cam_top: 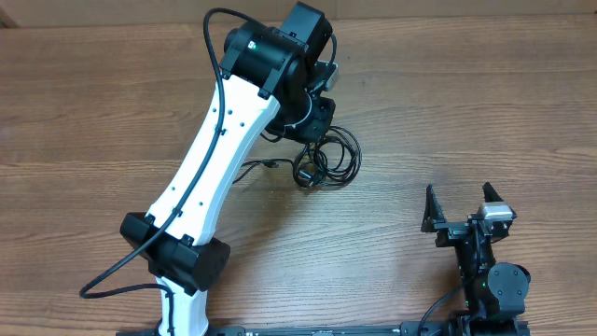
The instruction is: Untangle cables
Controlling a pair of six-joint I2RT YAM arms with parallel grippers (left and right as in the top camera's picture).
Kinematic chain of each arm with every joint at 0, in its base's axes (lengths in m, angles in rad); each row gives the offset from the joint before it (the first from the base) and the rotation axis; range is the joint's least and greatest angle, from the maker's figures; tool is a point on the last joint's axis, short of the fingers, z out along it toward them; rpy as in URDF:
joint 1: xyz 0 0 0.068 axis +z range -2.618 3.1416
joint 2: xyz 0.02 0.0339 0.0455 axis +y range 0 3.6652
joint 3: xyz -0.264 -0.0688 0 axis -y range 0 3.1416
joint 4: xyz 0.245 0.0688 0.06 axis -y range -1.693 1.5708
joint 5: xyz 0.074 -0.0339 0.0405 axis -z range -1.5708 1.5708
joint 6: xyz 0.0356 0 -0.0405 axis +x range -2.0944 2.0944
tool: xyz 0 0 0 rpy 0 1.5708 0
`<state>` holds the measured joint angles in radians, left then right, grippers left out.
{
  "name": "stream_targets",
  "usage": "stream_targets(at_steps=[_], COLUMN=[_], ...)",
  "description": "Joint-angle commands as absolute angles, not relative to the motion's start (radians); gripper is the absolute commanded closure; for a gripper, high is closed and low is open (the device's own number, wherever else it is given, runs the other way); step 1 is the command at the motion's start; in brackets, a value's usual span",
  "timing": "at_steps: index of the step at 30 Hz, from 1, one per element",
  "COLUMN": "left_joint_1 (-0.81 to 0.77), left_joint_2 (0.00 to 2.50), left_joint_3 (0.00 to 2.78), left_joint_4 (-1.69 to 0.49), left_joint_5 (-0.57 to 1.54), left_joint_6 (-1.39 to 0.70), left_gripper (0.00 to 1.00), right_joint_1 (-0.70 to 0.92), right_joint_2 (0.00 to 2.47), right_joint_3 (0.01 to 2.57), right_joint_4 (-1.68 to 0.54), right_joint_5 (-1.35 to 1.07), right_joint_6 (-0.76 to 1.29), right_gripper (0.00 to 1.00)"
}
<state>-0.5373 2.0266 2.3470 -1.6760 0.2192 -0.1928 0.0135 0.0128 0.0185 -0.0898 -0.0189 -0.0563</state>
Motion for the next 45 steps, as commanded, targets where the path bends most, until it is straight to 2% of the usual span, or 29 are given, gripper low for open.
stream_targets(at_steps=[1, 6, 16, 24, 30, 36, 40, 45], left_joint_1=[-0.543, -0.534, -0.451, -0.43, -0.434, -0.454, -0.459, -0.438], left_joint_2=[2.025, 2.012, 1.961, 1.924, 1.929, 2.0, 2.012, 1.978], left_joint_3=[2.397, 2.43, 2.73, 2.833, 2.832, 2.757, 2.676, 2.733], left_joint_4=[-1.681, -1.658, -1.616, -1.571, -1.514, -1.69, -1.674, -1.629], left_joint_5=[0.181, 0.176, 0.178, 0.184, 0.183, 0.177, 0.245, 0.244], left_joint_6=[-0.211, -0.21, -0.25, -0.278, -0.315, -0.318, -0.273, -0.258], left_gripper=[0.96, 0.96, 0.96, 0.96, 0.96, 0.96, 0.96, 0.96], right_joint_1=[0.014, 0.014, 0.014, 0.014, 0.014, 0.014, 0.014, 0.014], right_joint_2=[0.003, 0.003, 0.003, 0.003, 0.003, 0.003, 0.003, 0.003], right_joint_3=[0.009, 0.009, 0.009, 0.009, 0.009, 0.009, 0.009, 0.009], right_joint_4=[-0.084, -0.084, -0.084, -0.084, -0.084, -0.084, -0.084, -0.084], right_joint_5=[-0.012, -0.012, -0.012, -0.012, -0.012, -0.012, -0.012, -0.012], right_joint_6=[-0.06, -0.06, -0.06, -0.06, -0.06, -0.06, -0.06, -0.06], right_gripper=[0.0, 0.0, 0.0, 0.0, 0.0, 0.0, 0.0, 0.0])
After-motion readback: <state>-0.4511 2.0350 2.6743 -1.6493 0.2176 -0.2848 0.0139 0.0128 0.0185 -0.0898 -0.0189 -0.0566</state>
